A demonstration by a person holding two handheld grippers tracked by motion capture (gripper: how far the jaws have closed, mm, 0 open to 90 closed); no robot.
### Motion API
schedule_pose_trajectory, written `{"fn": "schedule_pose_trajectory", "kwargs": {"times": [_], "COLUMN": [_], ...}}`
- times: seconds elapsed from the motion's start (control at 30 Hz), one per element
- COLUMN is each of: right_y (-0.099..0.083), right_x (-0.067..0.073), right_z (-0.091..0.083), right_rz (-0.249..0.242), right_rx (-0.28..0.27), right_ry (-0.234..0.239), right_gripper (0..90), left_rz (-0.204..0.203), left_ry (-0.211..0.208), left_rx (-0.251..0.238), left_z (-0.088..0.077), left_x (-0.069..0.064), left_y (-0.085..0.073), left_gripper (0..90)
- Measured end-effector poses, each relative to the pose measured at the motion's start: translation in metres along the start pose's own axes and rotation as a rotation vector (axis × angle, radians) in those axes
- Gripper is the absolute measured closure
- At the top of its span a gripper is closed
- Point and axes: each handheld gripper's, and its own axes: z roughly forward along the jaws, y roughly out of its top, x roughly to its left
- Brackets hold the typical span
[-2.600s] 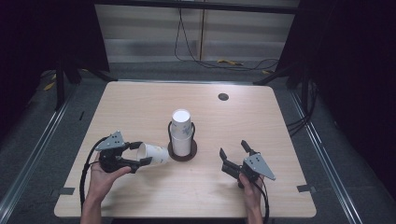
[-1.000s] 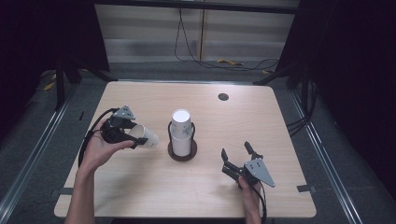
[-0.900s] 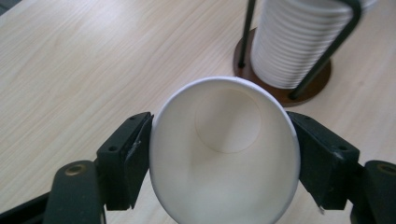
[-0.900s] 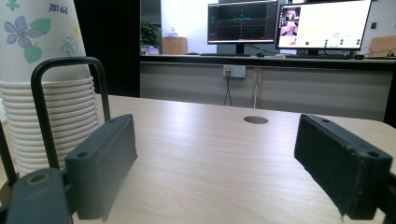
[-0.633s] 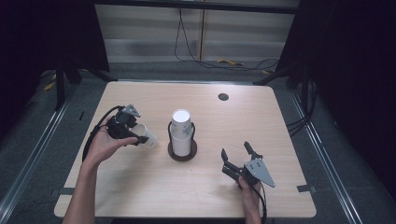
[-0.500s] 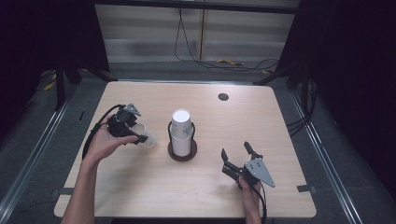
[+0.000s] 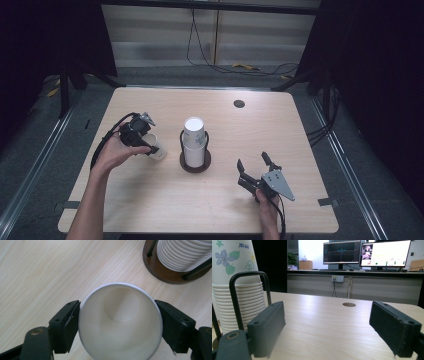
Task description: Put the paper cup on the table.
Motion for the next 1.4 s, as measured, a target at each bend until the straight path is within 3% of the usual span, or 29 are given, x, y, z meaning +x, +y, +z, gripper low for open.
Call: {"fn": "schedule_pose_trajectory", "kwargs": {"times": [0.7,1.07,1.13,1.27,1.4], "right_y": [0.000,0.000,0.000,0.000,0.000], "right_x": [0.000,-0.001,-0.001,-0.001,-0.001], "right_z": [-0.001,-0.001,-0.001,-0.001,-0.001], "right_rz": [0.003,0.005,0.005,0.006,0.007], "right_rx": [-0.007,-0.007,-0.007,-0.006,-0.006], "right_ry": [0.006,0.007,0.007,0.006,0.007], "right_gripper": [12.6,12.6,12.6,12.5,12.5], "left_rz": [0.001,-0.025,-0.034,-0.054,-0.048], "left_ry": [0.009,0.032,0.048,0.009,0.040], "left_rx": [-0.014,-0.079,-0.112,-0.188,-0.222], "left_z": [0.011,0.009,0.005,0.000,-0.003], "left_x": [-0.001,-0.002,-0.001,0.000,-0.005], "left_y": [0.000,-0.004,-0.005,-0.009,-0.012], "left_gripper": [18.4,17.1,17.1,16.4,16.4]}}
